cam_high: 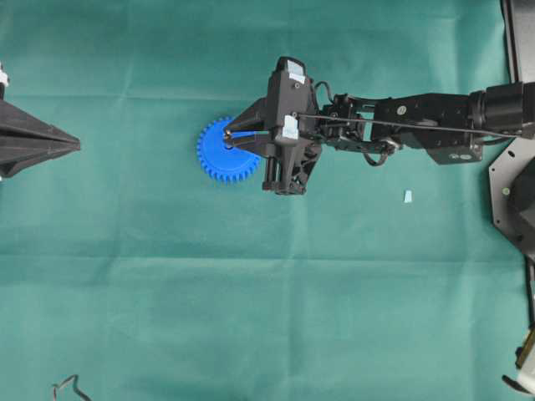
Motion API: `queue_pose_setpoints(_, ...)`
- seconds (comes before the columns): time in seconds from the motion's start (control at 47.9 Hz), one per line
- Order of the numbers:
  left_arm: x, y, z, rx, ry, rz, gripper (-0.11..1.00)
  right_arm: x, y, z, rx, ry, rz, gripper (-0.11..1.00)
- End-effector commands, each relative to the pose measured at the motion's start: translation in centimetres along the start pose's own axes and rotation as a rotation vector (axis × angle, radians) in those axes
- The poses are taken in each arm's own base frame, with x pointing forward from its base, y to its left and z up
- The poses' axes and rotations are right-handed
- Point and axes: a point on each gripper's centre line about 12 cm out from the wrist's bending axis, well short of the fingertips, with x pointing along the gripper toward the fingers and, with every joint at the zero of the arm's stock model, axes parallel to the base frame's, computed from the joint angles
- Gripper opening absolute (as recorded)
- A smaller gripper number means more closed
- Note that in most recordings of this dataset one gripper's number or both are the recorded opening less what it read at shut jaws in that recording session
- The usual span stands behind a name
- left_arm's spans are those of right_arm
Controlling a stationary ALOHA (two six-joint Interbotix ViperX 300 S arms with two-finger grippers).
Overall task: Insert the shaft into the center hole of the gear.
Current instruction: 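Align the shaft vertically above the gear hole and lower it in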
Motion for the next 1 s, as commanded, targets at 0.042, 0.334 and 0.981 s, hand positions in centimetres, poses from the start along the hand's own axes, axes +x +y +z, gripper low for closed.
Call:
queue_pose_setpoints(0.042,0.2,0.0,0.9,0.003,-0.025,-0.001,0.00,0.1,0.2,0.6,0.005,-0.020,0.004,0.17)
queue_pose_setpoints(0.334,0.2,0.0,0.9,0.003,-0.025,-0.001,0.00,1.1,0.1,-0.3,0.004,0.006,0.000,0.17)
queue_pose_setpoints(0.981,0.2,0.0,0.9,0.003,-0.025,-0.001,0.00,0.3,-0.4,1.3,-0.004,-0.064,-0.008,0.17)
